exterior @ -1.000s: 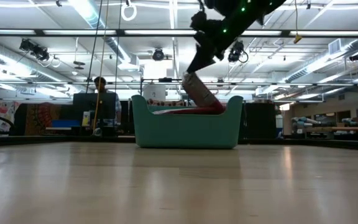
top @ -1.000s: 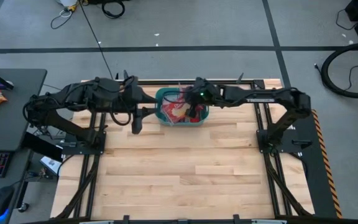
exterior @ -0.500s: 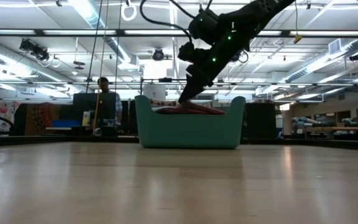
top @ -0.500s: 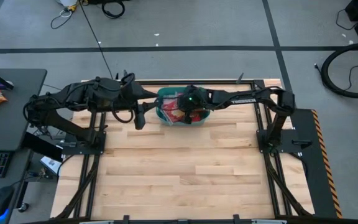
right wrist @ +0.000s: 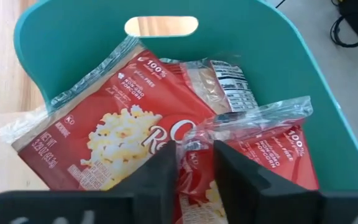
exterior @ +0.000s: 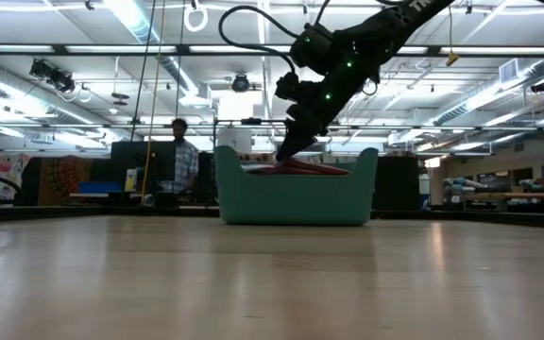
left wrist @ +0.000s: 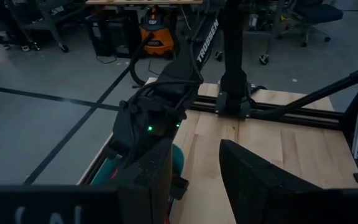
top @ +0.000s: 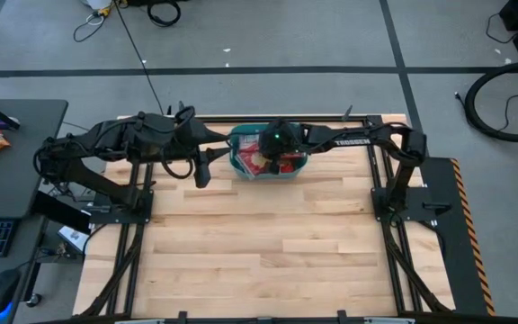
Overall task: Sort popcorn bags into baskets
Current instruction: Put the red popcorn bag into the blue bin
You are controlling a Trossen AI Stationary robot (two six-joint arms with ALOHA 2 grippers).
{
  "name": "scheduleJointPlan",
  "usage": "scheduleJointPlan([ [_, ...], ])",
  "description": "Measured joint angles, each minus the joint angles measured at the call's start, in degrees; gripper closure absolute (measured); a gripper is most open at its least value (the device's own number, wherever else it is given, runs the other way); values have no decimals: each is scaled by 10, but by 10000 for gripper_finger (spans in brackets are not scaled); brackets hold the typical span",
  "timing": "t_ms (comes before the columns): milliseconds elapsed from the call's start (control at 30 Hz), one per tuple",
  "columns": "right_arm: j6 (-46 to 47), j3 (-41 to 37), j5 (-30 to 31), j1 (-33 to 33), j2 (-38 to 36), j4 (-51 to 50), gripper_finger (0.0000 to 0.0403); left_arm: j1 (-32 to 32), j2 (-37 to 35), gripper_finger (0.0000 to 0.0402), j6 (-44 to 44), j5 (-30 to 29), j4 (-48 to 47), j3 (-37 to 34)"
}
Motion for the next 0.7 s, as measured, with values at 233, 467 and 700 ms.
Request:
scheduleJointPlan([
  [233, 0, 0, -23, 0, -4, -11, 245, 0, 0, 262, 1, -17, 0, 0],
  [467, 5, 0, -26, 3, -18, -54, 233, 0, 0, 262, 1, -20, 0, 0],
  [700, -22, 0, -47, 8, -49, -57, 232, 0, 0, 262, 1, -24, 1, 0],
])
